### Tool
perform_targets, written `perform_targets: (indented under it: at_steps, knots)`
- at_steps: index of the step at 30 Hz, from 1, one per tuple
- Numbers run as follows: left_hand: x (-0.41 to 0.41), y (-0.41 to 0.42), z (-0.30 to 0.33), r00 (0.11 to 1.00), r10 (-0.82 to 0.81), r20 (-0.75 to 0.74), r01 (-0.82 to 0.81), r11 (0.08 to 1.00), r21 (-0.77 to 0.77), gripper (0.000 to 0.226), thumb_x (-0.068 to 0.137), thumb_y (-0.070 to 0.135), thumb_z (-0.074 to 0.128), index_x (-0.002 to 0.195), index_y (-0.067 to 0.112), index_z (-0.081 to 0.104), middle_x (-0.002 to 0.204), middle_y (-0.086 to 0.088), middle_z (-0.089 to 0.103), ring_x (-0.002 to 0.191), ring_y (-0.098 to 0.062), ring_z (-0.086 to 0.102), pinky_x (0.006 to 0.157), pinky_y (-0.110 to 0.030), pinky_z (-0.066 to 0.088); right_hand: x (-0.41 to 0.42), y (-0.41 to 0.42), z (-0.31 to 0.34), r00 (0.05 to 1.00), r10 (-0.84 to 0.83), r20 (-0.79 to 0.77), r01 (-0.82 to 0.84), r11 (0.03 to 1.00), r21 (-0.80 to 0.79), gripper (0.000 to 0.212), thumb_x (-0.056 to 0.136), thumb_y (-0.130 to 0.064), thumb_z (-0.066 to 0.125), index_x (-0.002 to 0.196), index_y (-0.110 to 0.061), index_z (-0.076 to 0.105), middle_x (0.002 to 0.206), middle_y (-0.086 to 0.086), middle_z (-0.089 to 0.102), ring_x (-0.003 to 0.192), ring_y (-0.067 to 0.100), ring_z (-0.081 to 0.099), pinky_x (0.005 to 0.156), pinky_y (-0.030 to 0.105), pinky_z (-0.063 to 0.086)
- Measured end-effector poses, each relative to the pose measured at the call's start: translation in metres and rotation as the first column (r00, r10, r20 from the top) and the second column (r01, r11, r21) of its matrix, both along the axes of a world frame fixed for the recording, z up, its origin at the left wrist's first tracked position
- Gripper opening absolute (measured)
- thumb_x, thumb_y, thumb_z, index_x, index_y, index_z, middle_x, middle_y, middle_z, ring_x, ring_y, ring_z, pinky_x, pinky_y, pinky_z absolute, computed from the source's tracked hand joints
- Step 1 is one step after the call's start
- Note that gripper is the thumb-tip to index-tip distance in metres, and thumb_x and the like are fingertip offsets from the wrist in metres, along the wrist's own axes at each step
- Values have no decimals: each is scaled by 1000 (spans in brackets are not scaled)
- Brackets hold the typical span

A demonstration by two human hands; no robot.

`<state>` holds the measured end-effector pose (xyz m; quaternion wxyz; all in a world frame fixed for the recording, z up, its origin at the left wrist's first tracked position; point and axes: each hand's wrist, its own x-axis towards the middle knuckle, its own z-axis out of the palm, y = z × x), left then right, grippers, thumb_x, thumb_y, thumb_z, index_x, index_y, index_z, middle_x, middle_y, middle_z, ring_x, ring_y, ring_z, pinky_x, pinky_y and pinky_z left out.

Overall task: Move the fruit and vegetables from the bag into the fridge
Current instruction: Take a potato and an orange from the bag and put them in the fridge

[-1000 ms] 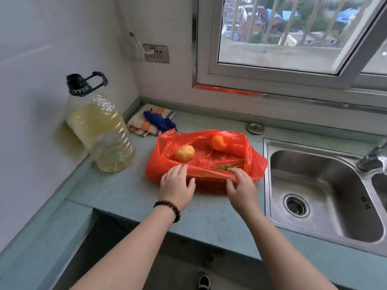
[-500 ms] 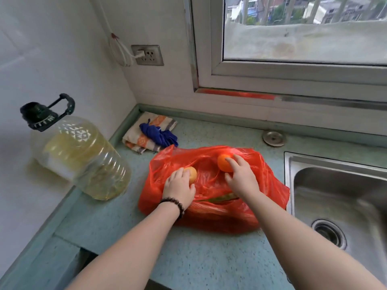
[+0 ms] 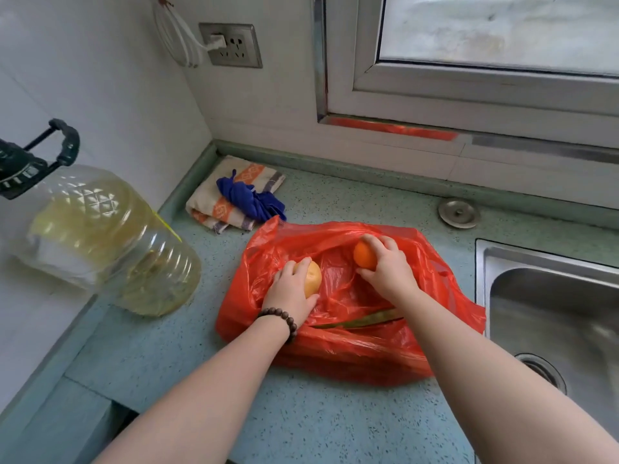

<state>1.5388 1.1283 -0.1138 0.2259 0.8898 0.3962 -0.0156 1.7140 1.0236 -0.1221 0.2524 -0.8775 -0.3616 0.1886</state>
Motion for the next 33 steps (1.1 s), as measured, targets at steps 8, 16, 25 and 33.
perform_targets:
  at_steps: [8,16,25,33]
  knots:
    - [-2,-6,36,965,-24,261,29,999,-14,73,80,39,68,141,28,30,134,0,41,116,-20,49,93,-32,46,-25,-42,19,988,-149,-40,154,961,230,66,74,-25,74,129,-43,42,134,-1,40,114,29,47,97,43,44]
    - [8,-45,72,879,-215,426,258,965,-46,74,75,39,74,138,25,37,129,-2,45,118,-20,48,100,-32,42,-69,-106,65,905,-424,32,390,857,336,65,73,-22,74,129,-36,45,131,1,44,113,23,49,99,39,43]
    - [17,-148,76,635,-571,520,694,718,-59,71,73,32,76,135,19,43,125,-5,50,115,-20,48,97,-23,34,-159,-229,76,621,-781,68,714,600,362,63,74,-26,74,130,-35,46,131,-2,43,112,22,49,95,33,43]
    - [-32,-301,67,348,-807,477,937,303,-172,71,75,34,73,136,20,40,128,-7,48,116,-24,49,95,-27,37,-297,-353,72,168,-983,72,924,183,335,62,75,-24,74,129,-36,46,134,-4,41,113,23,49,96,33,43]
